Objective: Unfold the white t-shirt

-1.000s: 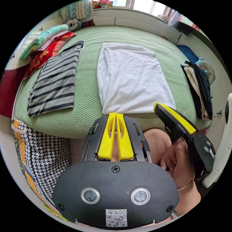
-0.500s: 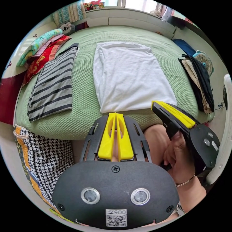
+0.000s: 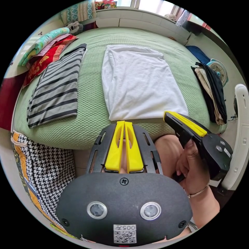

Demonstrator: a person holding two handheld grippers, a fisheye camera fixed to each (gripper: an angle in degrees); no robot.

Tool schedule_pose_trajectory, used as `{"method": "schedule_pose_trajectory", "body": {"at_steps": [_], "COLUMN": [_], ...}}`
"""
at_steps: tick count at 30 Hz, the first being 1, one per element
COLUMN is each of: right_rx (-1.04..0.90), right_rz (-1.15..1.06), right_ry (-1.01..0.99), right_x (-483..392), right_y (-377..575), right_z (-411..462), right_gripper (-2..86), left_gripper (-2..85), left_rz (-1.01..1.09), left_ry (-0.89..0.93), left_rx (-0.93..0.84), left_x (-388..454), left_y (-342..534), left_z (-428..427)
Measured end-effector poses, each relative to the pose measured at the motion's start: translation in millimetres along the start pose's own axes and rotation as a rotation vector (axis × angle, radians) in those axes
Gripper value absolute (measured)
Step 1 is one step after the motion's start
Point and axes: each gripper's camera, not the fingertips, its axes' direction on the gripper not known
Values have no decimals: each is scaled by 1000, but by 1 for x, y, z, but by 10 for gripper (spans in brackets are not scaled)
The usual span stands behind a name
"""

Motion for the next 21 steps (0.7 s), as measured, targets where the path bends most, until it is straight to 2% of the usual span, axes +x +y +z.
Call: {"method": "schedule_pose_trajectory", "body": {"at_steps": [21], "right_rx": [-33], "right_rz": [-7], "right_ry": [-27], "right_x": [-13], "right_y": [-7], "right_z": [10], "right_gripper": [-10], "left_gripper": [-7], "left_rz": [-16], "left_ry": [12], "left_rx": [-20], "left_x": [-10], "left_y": [1], "left_z": [5]}}
